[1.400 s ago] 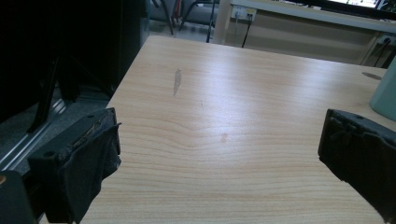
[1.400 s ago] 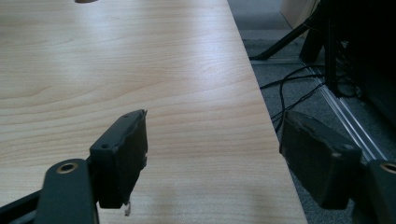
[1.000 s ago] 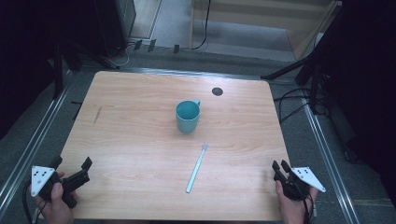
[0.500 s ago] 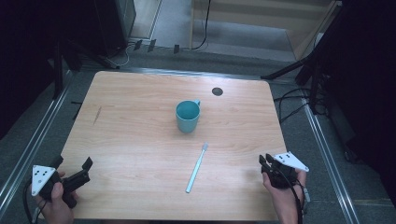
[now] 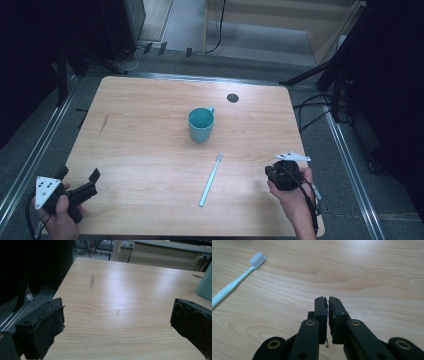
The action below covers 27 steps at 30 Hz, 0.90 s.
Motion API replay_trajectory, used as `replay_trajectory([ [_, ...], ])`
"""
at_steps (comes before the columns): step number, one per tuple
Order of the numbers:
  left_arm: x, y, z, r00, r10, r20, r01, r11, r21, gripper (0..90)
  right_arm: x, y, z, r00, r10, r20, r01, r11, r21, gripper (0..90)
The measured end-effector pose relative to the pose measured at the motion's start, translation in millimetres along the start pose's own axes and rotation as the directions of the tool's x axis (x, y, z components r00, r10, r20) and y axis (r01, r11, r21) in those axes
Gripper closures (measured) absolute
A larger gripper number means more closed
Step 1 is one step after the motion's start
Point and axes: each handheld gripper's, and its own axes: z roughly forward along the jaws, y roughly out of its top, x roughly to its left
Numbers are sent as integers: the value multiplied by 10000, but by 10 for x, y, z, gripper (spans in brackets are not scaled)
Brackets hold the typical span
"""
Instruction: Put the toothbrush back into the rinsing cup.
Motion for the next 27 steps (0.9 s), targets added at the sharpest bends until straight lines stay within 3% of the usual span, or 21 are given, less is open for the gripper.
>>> replay_trajectory([
  [2, -1, 0, 1, 10000, -1, -1, 1, 10000, -2, 0, 17, 13, 6, 10000, -14, 50, 14, 9999, 137, 861],
  [3, 1, 0, 0, 10000, -22, -6, 22, 10000, -3, 0, 59, 47, 29, 9997, -194, 118, 187, 9983, 548, 876],
  [8, 1, 0, 2, 10000, -41, -13, 41, 10000, 3, 0, 159, 122, 55, 9993, -371, -45, 374, 9917, 1231, 886],
  [9, 0, 0, 2, 10000, -17, -18, 17, 10000, 5, 0, 233, 172, 75, 9993, -196, -320, 250, 9837, 1783, 887],
  [10, 0, 0, 2, 10000, -17, -18, 17, 10000, 5, 0, 233, 172, 75, 9993, -196, -320, 250, 9837, 1783, 887],
  [11, -2, 1, 2, 10000, -5, -21, 5, 10000, 5, 0, 309, 213, 118, 9975, 30, -713, 149, 9684, 2489, 900],
  [12, -2, 1, 3, 10000, 3, -29, -3, 10000, 5, 0, 342, 227, 130, 9971, 29, -761, 173, 9648, 2625, 900],
  [14, -3, 1, 3, 10000, 17, -51, -17, 10000, 4, 0, 384, 245, 147, 9972, -59, -751, 264, 9613, 2743, 900],
  [18, -6, 1, 6, 10000, 29, -62, -29, 10000, -14, 0, 598, 336, 245, 9956, -443, -829, 696, 9403, 3332, 900],
  [20, -6, 1, 6, 10000, 34, -60, -34, 10000, -18, 0, 630, 348, 254, 9951, -438, -884, 713, 9386, 3375, 900],
  [27, -15, 2, 10, 9998, 147, -105, -147, 9999, 22, 0, 999, 432, 354, 9864, -932, -1357, 1370, 9217, 3629, 900],
])
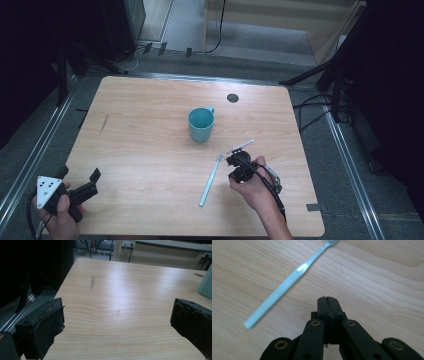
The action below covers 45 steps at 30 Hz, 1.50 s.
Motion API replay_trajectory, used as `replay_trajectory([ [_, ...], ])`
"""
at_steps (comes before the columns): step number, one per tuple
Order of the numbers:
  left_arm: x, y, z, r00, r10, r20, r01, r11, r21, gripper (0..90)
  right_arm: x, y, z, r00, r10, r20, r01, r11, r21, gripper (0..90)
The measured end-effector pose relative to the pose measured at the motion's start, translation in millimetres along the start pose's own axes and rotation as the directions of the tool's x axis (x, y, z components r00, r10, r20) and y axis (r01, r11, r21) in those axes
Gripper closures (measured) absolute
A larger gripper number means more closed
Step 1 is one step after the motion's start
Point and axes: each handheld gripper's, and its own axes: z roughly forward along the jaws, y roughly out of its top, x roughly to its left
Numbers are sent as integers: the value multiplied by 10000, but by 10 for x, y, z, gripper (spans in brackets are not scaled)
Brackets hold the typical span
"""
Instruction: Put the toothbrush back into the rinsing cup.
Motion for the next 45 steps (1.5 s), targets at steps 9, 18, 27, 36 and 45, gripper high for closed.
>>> replay_trajectory([
  [9, -4, -1, -4, 10000, 72, -67, -73, 10000, -16, 0, 401, 123, 162, 9968, -779, -195, 783, 9967, 208, 900],
  [18, -3, -1, -5, 10000, 56, -55, -56, 10000, -32, 0, 661, 181, 254, 9913, -1238, -455, 1257, 9911, 428, 900],
  [27, -7, -1, -3, 9999, 134, -63, -134, 9999, -39, 0, 768, 156, 382, 9855, -1555, -672, 1599, 9849, 657, 900],
  [36, -6, 0, 1, 9999, 112, -48, -112, 9999, -18, 0, 599, 102, 320, 9909, -1254, -480, 1287, 9891, 720, 900],
  [45, -6, 0, 2, 9999, 120, -22, -120, 9999, -17, 0, 785, 116, 377, 9832, -1592, -892, 1644, 9849, 541, 900],
])
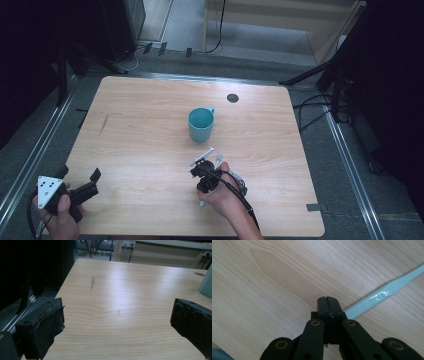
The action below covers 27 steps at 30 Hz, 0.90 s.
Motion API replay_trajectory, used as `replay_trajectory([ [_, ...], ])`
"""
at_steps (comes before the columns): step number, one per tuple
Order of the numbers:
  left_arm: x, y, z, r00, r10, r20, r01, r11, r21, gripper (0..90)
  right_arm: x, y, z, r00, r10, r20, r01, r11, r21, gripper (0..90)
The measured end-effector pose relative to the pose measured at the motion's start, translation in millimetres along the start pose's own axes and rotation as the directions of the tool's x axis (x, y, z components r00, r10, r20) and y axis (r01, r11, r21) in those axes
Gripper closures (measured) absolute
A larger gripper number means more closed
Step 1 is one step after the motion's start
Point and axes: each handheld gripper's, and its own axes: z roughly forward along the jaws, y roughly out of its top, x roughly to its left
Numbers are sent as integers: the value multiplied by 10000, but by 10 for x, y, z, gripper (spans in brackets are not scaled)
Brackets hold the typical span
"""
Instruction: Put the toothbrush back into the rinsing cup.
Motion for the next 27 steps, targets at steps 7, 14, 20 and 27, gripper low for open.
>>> replay_trajectory([
  [7, 7, 0, -5, 10000, -26, 7, 26, 10000, 6, 0, -123, -93, 8, 9997, 198, 124, -201, 9995, 226, 900],
  [14, 3, 0, -3, 10000, -11, -12, 11, 10000, 12, 0, -357, -232, -79, 9968, 614, 520, -628, 9977, 252, 900],
  [20, -3, 0, 0, 10000, 3, -18, -3, 10000, 15, 0, -603, -335, -162, 9918, 714, 1056, -760, 9963, 402, 900],
  [27, -7, -1, -1, 9999, -3, -161, 2, 10000, -13, 32, -709, -250, -315, 9904, -79, 1383, 50, 9998, 207, 900],
])
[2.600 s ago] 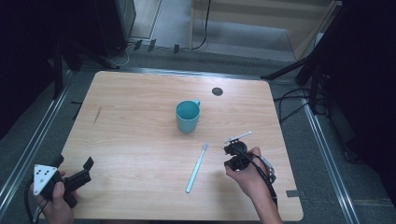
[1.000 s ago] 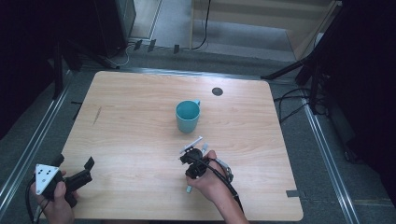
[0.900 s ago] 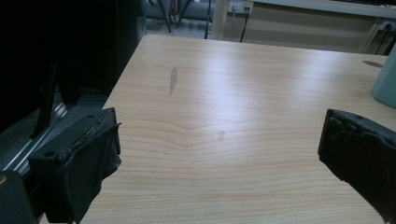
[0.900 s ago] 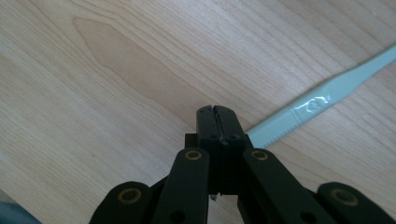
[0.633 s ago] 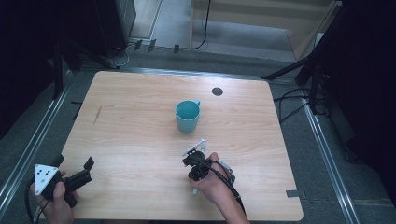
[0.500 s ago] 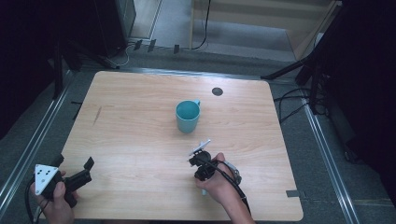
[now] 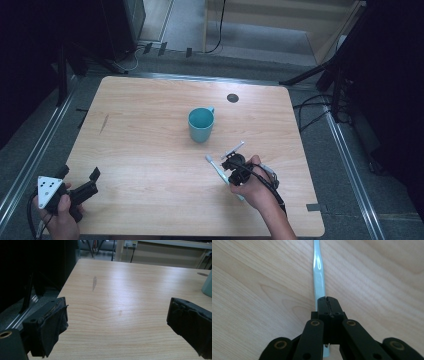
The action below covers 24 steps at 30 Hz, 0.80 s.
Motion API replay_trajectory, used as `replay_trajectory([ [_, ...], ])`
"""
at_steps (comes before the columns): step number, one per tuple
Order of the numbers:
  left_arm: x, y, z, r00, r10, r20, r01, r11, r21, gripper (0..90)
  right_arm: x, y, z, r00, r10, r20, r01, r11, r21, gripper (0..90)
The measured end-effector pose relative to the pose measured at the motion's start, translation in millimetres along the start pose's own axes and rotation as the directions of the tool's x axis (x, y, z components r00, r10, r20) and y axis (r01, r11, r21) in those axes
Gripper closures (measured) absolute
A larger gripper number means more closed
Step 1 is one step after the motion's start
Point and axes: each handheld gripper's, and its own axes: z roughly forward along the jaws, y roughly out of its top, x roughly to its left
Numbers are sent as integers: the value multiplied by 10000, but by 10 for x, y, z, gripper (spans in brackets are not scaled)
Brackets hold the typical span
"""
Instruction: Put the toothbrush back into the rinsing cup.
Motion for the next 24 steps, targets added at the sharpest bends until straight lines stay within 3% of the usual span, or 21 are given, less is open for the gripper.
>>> replay_trajectory([
  [1, 4, -1, -2, 10000, -7, 29, 7, 10000, -17, 32, -11, 68, -2, 9997, -242, -38, 242, 9997, 14, 789],
  [8, 6, 0, -1, 10000, -4, 45, 4, 10000, -1, 33, -11, 210, 87, 9983, -314, -497, 331, 9989, 323, 692],
  [14, 6, 0, 1, 10000, -4, 63, 4, 10000, 12, 33, -26, 300, 162, 9980, -419, -468, 449, 9969, 641, 705],
  [18, 5, 1, 2, 10000, -8, 77, 8, 10000, 26, 33, -20, 319, 234, 9961, -518, -713, 590, 9930, 1023, 728],
  [24, 6, 1, 3, 10000, -33, 62, 33, 10000, 18, 33, -11, 320, 260, 9961, -729, -492, 785, 9893, 1231, 778],
])
